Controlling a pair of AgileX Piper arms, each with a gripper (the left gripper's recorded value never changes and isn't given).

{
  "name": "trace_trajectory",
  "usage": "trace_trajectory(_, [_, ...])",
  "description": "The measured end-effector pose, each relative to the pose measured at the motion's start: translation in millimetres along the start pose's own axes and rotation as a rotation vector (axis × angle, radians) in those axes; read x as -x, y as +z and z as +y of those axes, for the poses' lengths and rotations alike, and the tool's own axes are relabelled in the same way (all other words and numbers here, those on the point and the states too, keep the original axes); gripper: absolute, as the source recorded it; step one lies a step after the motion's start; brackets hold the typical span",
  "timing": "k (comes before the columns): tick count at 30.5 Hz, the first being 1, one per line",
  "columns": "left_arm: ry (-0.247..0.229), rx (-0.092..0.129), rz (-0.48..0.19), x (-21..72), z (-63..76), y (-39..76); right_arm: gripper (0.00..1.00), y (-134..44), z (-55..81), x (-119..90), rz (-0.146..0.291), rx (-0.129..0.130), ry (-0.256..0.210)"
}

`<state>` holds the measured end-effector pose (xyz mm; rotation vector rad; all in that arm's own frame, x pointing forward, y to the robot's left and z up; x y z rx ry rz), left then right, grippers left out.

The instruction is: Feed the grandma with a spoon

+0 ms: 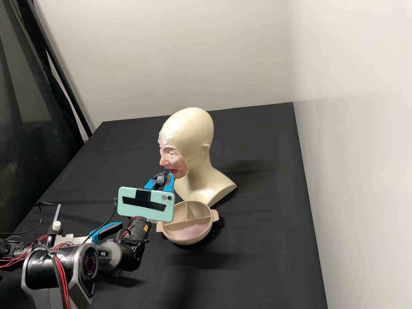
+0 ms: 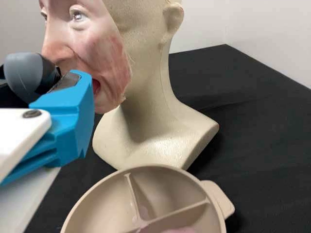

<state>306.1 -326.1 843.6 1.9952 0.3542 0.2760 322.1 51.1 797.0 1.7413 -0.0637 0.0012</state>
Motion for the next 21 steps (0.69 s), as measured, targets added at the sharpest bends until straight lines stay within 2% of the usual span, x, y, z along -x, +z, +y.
trace_trajectory(3, [0.0,0.0,-0.001,0.0,-0.1,0.5,0.0,2.3,0.5,5.8,0.01,-0.002,0.013])
trace_trajectory(5, [0.0,-0.002,-0.001,0.0,-0.1,0.5,0.0,2.8,0.8,7.6,0.013,-0.019,0.017])
trace_trajectory(7, [0.001,-0.009,0.005,0.6,-0.2,0.5,0.0,2.4,1.4,8.9,0.015,-0.02,0.019])
trace_trajectory(9, [0.006,-0.006,0.017,1.0,-0.4,2.7,0.0,1.1,2.5,9.1,0.024,-0.021,0.027])
trace_trajectory(12, [0.021,-0.036,0.03,3.2,1.2,6.1,0.0,1.1,2.5,9.1,0.024,-0.021,0.027])
trace_trajectory(15, [0.062,-0.064,0.028,6.4,3.0,10.0,0.0,1.1,2.5,9.1,0.024,-0.021,0.027])
trace_trajectory(18, [0.108,-0.071,0.023,11.3,3.2,10.6,0.0,1.1,2.5,9.1,0.024,-0.021,0.027])
trace_trajectory(21, [0.167,-0.011,0.0,16.6,5.1,10.8,0.0,1.1,2.5,9.1,0.024,-0.021,0.027])
